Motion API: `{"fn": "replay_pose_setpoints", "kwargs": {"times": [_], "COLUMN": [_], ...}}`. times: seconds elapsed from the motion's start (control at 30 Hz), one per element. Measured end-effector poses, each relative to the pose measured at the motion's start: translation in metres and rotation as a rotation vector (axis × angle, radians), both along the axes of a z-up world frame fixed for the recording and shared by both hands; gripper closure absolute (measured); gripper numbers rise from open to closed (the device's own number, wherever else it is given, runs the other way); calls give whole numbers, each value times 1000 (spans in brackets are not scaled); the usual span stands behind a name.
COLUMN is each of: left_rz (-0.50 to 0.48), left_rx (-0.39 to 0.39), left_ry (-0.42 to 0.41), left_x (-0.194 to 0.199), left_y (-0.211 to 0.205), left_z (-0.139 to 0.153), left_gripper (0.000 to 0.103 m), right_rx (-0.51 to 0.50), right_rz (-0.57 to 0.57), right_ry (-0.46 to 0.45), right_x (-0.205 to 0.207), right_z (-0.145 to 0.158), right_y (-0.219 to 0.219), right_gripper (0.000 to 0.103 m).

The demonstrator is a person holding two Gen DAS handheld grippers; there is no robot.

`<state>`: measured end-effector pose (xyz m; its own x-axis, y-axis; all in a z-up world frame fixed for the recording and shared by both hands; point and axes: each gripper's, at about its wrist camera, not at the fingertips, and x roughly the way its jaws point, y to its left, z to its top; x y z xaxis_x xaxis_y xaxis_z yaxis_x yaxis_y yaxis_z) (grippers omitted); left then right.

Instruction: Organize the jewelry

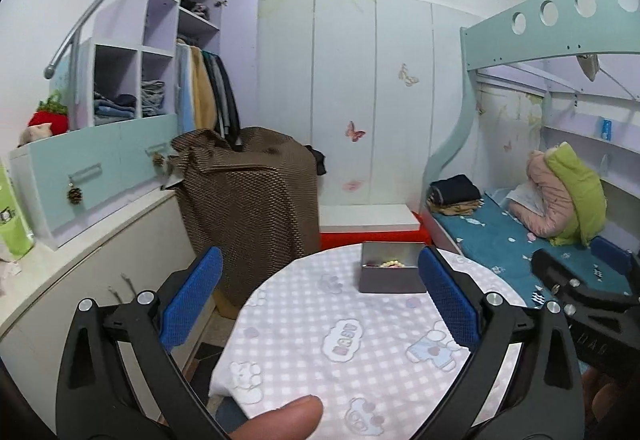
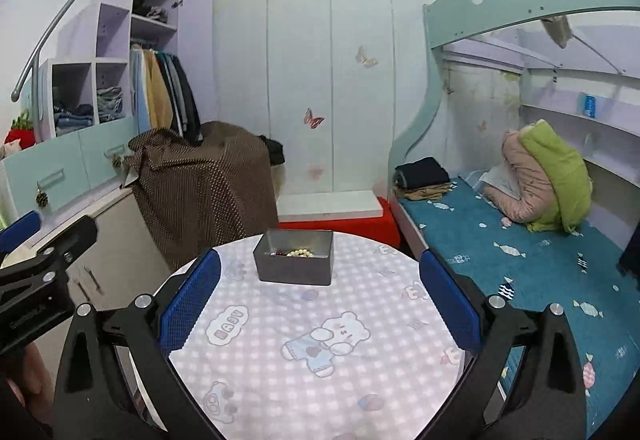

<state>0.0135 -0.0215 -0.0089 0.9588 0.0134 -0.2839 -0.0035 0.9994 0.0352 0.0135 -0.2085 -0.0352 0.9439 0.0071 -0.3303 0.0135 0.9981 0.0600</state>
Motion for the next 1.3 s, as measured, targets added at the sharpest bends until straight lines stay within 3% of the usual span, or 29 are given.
{"fn": "replay_pose_setpoints", "kwargs": {"times": [0.27,0.9,1.3], "left_rz": [50,-1,-3], "left_rx": [2,-53,-49], "left_ry": [-23,-53,-57], "left_x": [-21,-36,-37], "left_y": [13,17,16], "left_z": [2,14,16], "left_gripper": [5,5,5], "right_rx": [-7,-37,-40], "right_rz": [20,17,14], "right_ry": [-15,-47,-52], "right_x": [-11,-24,-24], "right_z": [-2,7,8], "right_y": [11,18,17], "right_gripper": [7,7,7]}}
